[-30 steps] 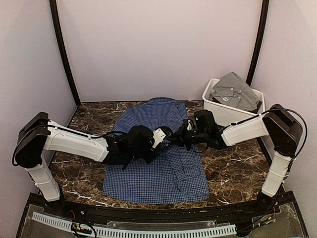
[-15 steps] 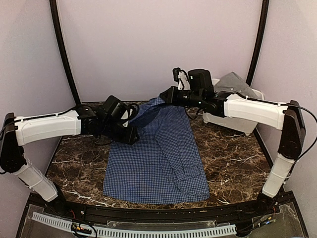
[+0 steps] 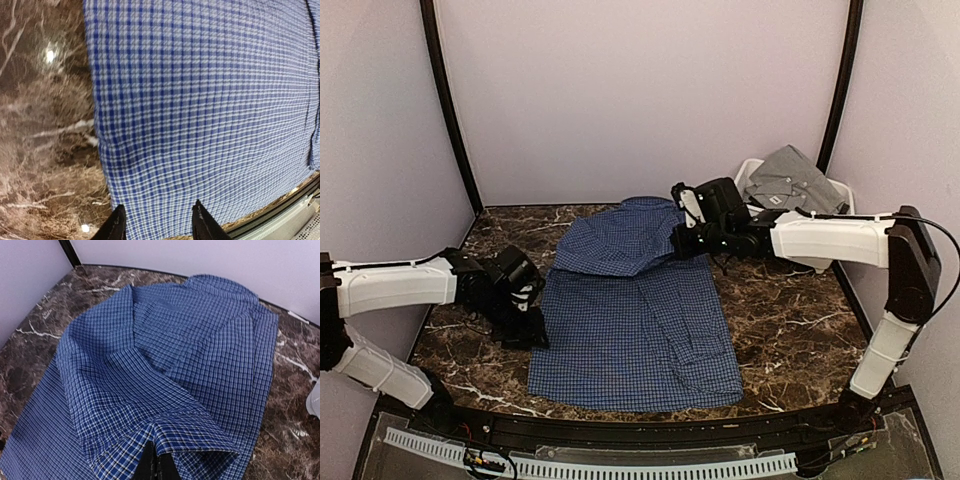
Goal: Fold and stack the long sleeve shirts
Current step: Pick up the 1/3-folded shirt from the center of the board.
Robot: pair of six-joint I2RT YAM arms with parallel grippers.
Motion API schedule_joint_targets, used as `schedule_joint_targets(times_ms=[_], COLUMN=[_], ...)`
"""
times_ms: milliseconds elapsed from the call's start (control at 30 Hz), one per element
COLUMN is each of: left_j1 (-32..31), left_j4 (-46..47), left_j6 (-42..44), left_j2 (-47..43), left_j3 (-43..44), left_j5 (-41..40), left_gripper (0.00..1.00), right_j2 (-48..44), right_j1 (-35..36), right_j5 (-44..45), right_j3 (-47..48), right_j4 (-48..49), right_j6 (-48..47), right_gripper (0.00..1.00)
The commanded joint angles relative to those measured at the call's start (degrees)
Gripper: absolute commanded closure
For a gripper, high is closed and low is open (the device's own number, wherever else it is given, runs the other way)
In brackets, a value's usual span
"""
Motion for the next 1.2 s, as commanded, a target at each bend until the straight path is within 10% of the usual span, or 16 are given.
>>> schedule_joint_targets(times_ms=[0,700,1167], left_j1=[0.5,-1.5,-1.9], left_j4=[-2.9,2.0,-5.2], left_j6=[-4.6,-16.5,-11.5], left_j2=[-4.9,-14.9,-11.1], left_j3=[-4.6,-20.6,-10.6], left_j5=[2.6,12.6,3.7], left_gripper=[0.56,0.66,1.0], right_j2=[1.1,7.7,5.3], right_j1=[-0.7,-0.7,-0.7], right_j5=[0.3,-1.1,6.7], right_j3=[-4.1,-7.9,6.9], right_j4=[-0.4,0.5,-5.2], right_j6=[0.2,4.6,-2.5], right_gripper=[1.0,1.0,1.0])
